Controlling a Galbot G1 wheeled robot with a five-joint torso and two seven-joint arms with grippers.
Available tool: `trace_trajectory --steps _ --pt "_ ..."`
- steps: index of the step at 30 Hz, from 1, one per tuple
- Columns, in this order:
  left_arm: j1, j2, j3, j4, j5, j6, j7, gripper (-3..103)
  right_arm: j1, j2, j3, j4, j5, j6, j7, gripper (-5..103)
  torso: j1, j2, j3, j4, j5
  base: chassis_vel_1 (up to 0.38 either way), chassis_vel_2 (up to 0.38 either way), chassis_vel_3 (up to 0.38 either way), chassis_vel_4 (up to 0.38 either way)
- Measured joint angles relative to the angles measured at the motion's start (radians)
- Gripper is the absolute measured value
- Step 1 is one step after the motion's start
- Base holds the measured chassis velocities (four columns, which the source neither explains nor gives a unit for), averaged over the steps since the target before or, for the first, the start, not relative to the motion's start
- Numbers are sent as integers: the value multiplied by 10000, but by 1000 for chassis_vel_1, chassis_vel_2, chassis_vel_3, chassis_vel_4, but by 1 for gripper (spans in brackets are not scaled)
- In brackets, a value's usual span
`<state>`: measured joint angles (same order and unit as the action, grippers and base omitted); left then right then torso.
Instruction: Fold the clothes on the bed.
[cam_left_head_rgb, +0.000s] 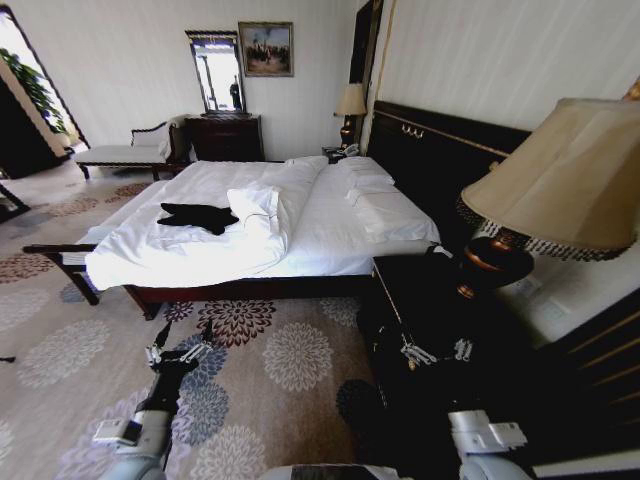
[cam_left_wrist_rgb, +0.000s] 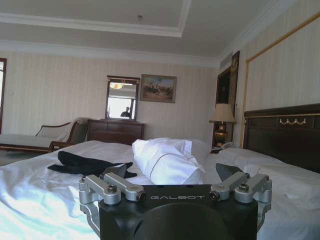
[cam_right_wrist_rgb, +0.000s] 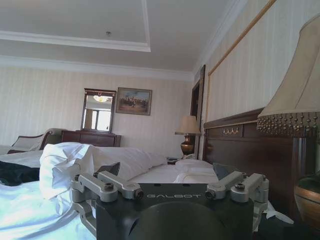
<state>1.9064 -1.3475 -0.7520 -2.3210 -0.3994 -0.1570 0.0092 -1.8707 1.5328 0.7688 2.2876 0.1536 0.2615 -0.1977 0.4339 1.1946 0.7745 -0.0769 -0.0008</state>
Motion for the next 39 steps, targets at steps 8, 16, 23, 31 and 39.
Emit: trace_trajectory --steps 8,16,23,31,39 --pt "-6 11 -47 128 -59 -41 22 100 -1 30 -4 8 -23 4 -13 100 1 0 1 1 0 -92 83 89 -80" --pt "-24 -11 -34 237 -80 -96 60 100 6 60 15 -55 -37 33 -51 100 0 0 0 0 1 -113 119 104 -126" --pt "-31 -74 12 308 -28 -144 86 100 36 67 28 -105 -37 42 -56 100 2 -1 1 0 0 -129 155 137 -153" --pt "2 -166 23 329 28 -208 112 100 73 79 25 -121 -15 60 -50 100 1 0 1 0 2 -170 155 167 -150" --pt "36 -206 20 304 80 -239 121 100 76 105 46 -121 -3 113 -46 100 1 0 0 3 1 -183 178 172 -178"
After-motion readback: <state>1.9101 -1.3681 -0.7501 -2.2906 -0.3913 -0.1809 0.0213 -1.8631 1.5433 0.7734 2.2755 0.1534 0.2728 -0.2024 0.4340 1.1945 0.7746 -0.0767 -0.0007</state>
